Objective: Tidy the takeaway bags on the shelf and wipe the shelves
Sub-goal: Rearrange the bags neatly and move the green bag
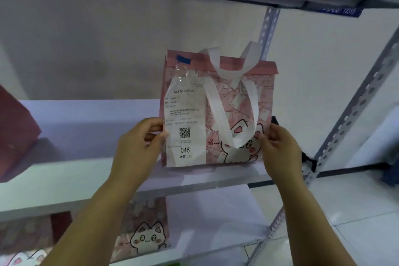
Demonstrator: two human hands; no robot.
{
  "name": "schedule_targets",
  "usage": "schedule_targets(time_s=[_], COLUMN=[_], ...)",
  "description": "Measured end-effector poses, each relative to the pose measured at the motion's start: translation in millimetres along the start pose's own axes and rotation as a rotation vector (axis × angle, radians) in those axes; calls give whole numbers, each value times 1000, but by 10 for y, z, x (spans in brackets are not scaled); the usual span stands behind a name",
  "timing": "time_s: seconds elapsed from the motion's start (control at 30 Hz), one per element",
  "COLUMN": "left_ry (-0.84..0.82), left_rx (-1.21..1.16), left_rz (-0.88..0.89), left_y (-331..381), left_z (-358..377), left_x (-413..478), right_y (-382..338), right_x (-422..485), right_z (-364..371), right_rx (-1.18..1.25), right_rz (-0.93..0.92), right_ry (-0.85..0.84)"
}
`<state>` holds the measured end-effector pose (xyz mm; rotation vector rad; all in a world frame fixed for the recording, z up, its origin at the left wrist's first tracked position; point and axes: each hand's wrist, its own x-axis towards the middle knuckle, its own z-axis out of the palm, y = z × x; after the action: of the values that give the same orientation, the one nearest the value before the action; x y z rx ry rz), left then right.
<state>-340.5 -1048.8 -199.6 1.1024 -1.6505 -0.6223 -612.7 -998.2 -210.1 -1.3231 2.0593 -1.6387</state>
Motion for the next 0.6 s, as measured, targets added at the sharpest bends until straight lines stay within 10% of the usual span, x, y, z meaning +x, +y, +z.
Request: schedule_targets(time_s=[0.6], left_ry=[130], left_rx=[120], left_rz=[-10], left_y=[260], left_z=[-12], left_x=[-202], right_y=[-214], right_x=[27], right_z=[-251], right_rx=[-63], right_rz=[-347], right_ry=[78])
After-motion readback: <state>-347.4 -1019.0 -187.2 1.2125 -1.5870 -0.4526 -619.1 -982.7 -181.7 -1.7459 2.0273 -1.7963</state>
